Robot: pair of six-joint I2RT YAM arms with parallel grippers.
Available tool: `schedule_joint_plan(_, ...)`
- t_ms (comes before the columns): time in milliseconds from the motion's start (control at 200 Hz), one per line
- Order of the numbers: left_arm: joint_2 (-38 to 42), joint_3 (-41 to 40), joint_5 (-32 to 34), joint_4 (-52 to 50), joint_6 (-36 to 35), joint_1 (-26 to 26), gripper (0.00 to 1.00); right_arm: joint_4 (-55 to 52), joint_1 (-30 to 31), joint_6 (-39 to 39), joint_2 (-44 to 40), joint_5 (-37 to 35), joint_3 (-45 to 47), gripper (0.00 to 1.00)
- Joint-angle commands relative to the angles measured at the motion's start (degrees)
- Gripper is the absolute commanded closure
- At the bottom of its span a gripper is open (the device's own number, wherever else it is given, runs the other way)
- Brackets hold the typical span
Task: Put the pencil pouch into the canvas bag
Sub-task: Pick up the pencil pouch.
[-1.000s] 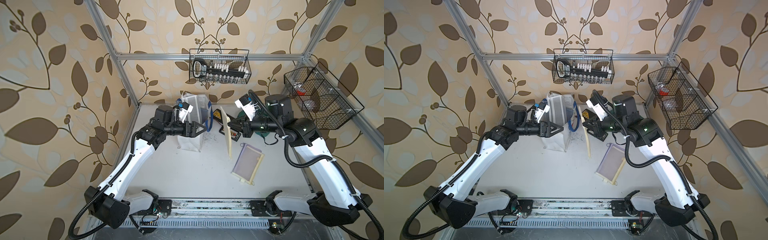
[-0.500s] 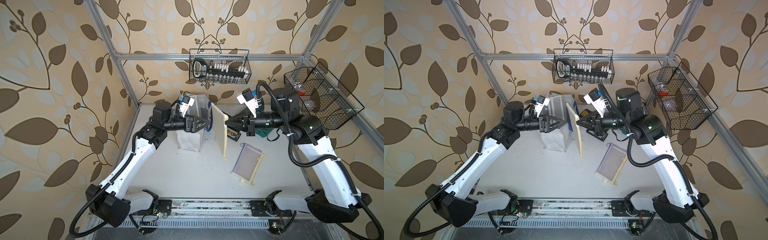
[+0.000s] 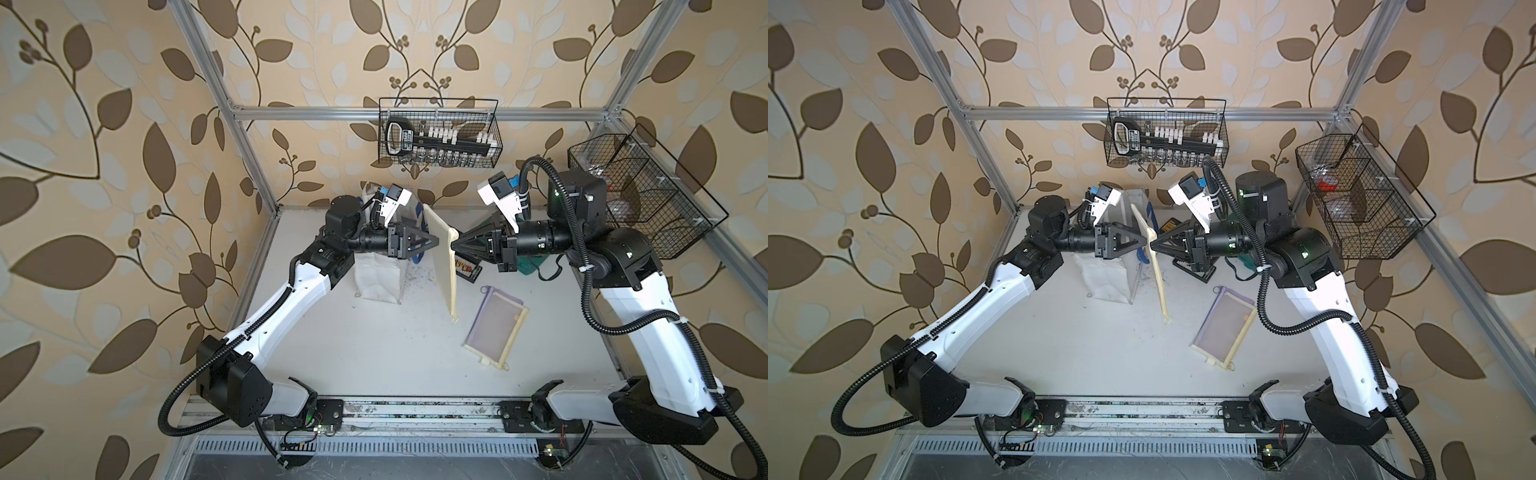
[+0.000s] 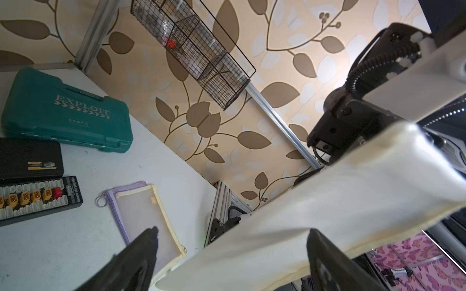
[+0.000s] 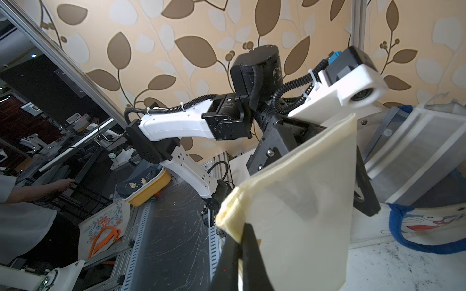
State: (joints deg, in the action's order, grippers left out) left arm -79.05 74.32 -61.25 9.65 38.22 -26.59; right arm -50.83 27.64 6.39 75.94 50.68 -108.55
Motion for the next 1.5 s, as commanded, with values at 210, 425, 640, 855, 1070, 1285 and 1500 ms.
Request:
schedule_joint_plan(210, 1.4, -1.3, -3.8, 15.9, 8.3, -0.3, 0.21, 0.0, 0.4, 1.0, 0.3, 2.1, -2.6, 1.00)
schedule_joint_plan(425, 2.6, -1.8, -4.4, 16.1, 8.6, -0.4, 0.59, 0.2, 0.3, 1.7, 0.0, 0.8, -2.9, 1.00)
schedule_joint_plan(640, 4.9, -3.5, -3.7, 11.6, 5.9, -0.3, 0.95, 0.5, 0.3, 2.2, -0.4, -1.0, -2.8, 1.00)
schedule_joint_plan(855, 8.7, -5.2, -0.4, 2.2, 0.7, 2.7, 1.00, -0.6, 0.2, 2.8, -0.4, -7.2, -2.6, 1.00)
schedule_joint_plan(1070, 12.2, -0.3, 16.2, -25.1, -14.5, 5.1, 1.00, -2.4, -1.0, 4.1, -0.6, -20.4, -2.6, 0.44)
schedule_joint_plan(1285, 10.3, 6.7, 28.0, -36.3, -22.4, 8.5, 1.00, -6.9, -4.6, 6.1, 0.5, -34.5, -2.1, 0.16)
schedule_joint_plan(1500, 3.7, 16.4, 32.9, -38.7, -27.4, 10.9, 1.00, -9.7, -10.5, 8.8, -1.4, -40.0, 3.6, 0.12)
